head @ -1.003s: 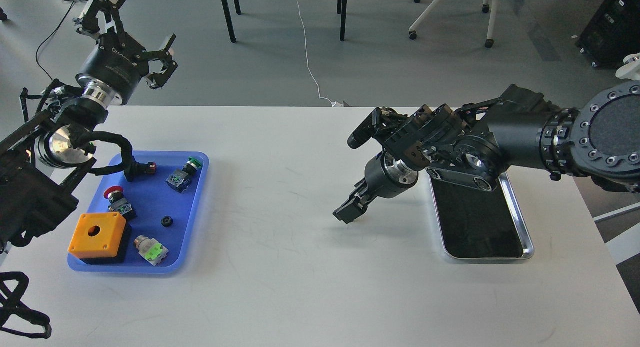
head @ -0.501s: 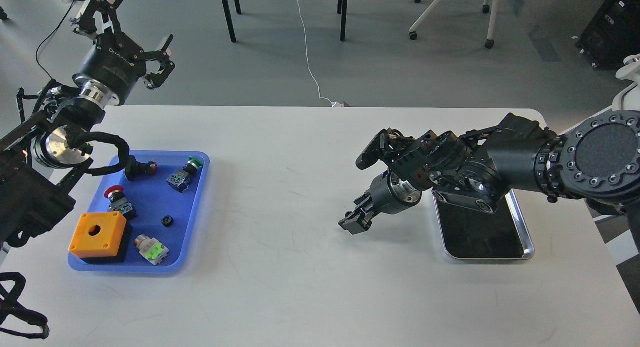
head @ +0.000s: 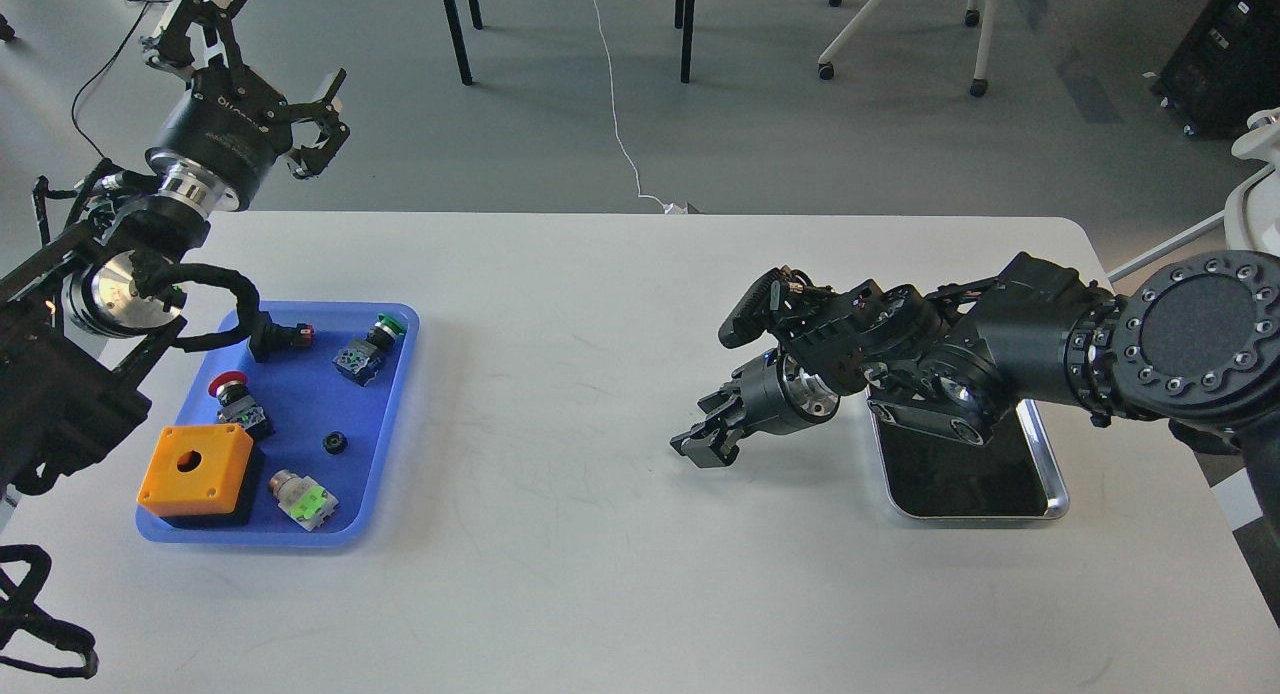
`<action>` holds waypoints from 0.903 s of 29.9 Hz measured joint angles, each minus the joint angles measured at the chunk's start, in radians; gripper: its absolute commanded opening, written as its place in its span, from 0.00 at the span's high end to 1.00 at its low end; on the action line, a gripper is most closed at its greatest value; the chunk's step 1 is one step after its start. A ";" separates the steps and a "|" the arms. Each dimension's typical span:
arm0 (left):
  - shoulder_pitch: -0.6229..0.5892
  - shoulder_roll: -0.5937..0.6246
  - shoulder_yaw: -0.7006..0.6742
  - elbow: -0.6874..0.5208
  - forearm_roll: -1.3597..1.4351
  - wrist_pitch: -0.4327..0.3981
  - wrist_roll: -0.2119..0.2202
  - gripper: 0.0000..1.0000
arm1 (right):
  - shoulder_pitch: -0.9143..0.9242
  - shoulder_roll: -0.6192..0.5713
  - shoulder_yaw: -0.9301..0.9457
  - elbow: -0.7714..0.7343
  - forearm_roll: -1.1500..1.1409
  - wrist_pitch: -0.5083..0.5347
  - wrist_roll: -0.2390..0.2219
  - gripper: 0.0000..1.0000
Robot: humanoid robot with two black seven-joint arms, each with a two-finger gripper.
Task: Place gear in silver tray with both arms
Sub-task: 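Lower the right gripper onto the black gear and close it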
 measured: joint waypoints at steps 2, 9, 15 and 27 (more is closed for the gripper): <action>0.000 0.001 0.000 0.000 0.001 0.000 0.000 0.02 | 0.000 0.000 0.000 -0.001 0.000 0.000 0.000 0.46; 0.000 0.003 0.000 0.001 0.001 -0.002 0.000 0.02 | 0.000 0.000 -0.004 0.001 0.000 0.004 0.000 0.55; 0.000 0.003 0.000 0.001 0.001 -0.002 -0.001 0.02 | 0.001 0.000 -0.005 0.002 0.000 0.008 0.000 0.57; 0.009 0.003 0.000 0.001 0.001 -0.001 -0.003 0.02 | -0.002 0.000 -0.009 0.002 -0.001 0.009 0.000 0.75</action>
